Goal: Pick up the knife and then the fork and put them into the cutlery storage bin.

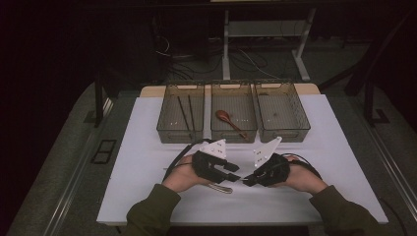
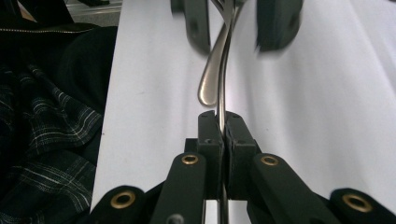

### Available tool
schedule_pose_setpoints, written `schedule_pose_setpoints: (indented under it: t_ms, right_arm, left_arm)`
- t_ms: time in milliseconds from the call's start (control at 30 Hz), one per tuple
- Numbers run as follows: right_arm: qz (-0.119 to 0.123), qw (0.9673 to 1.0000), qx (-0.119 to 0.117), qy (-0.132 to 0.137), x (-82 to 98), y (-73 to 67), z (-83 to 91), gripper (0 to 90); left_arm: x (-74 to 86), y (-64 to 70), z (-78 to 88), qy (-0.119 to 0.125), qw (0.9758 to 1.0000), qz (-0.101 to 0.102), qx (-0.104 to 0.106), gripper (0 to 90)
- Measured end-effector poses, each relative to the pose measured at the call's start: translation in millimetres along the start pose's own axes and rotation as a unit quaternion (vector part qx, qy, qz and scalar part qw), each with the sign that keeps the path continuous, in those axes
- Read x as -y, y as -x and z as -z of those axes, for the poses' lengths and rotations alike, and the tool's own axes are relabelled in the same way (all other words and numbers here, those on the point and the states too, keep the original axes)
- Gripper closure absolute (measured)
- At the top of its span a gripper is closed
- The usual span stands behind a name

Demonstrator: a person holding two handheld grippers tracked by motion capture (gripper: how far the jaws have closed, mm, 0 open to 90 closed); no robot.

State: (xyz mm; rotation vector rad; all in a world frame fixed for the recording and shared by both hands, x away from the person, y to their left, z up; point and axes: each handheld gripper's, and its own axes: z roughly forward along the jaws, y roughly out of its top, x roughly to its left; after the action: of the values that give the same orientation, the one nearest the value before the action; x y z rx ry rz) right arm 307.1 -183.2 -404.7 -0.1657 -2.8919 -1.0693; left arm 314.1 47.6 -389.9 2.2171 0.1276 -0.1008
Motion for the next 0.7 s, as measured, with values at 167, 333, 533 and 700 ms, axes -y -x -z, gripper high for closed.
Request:
schedule_pose_setpoints:
  t_ms: [167, 333, 533, 700]
  right_arm:
    - [-0.012, 0.9995, 0.029, 0.001, 4.9, 6.0, 5.6, 86.0]
    - [-0.047, 0.9964, 0.070, 0.000, 17.8, 18.1, 19.5, 85.9]
    - [-0.094, 0.9892, 0.110, 0.023, 28.8, 30.6, 42.8, 85.9]
    - [-0.143, 0.9761, 0.156, 0.048, 32.8, 47.1, 68.7, 85.9]
  left_arm:
    - [9.6, -0.4, 22.1, 0.037, 0.9979, 0.030, -0.044, 47.6]
    - [24.3, 3.2, 44.8, 0.066, 0.9916, 0.057, -0.095, 36.9]
    - [48.4, 10.1, 61.7, 0.076, 0.9828, 0.090, -0.142, 29.5]
    - [73.0, 21.0, 66.7, 0.076, 0.9733, 0.123, -0.178, 19.2]
